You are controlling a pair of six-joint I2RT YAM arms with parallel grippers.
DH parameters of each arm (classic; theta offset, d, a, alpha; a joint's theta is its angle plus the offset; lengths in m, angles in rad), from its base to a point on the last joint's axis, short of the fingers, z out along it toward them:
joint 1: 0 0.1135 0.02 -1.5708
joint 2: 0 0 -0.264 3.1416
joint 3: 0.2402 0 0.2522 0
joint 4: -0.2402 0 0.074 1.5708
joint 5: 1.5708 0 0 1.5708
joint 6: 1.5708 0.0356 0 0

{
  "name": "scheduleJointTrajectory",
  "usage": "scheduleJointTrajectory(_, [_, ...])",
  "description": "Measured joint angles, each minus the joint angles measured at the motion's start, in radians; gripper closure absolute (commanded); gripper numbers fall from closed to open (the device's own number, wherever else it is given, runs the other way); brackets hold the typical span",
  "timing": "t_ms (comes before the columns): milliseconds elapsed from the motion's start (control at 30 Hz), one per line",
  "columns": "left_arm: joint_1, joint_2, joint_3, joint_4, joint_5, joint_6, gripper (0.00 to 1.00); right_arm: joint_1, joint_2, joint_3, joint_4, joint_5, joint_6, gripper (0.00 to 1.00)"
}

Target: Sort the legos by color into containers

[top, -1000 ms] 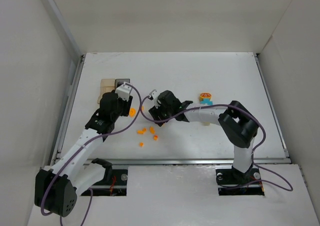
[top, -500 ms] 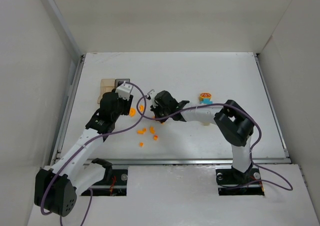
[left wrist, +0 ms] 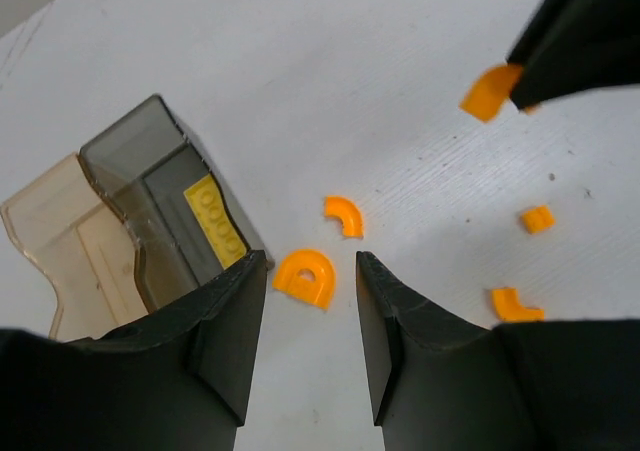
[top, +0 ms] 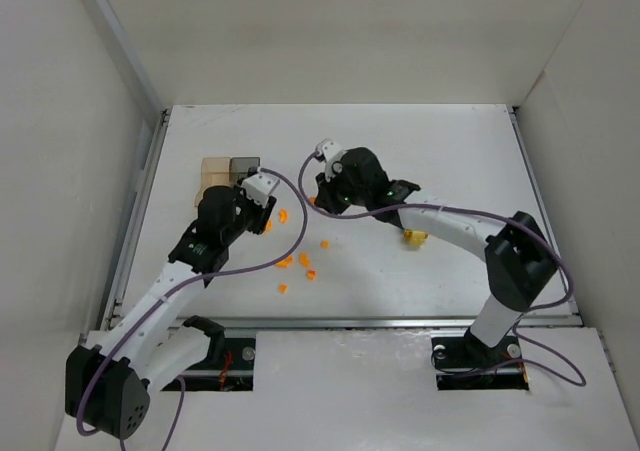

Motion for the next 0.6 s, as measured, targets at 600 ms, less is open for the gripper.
scheduleJointTrajectory(600, [-0.05, -0.138, -0.107, 0.239, 0.473, 0.752, 0.66, -0.097, -0.184, -0.028, 0.01, -0.367, 0.027, 1.0])
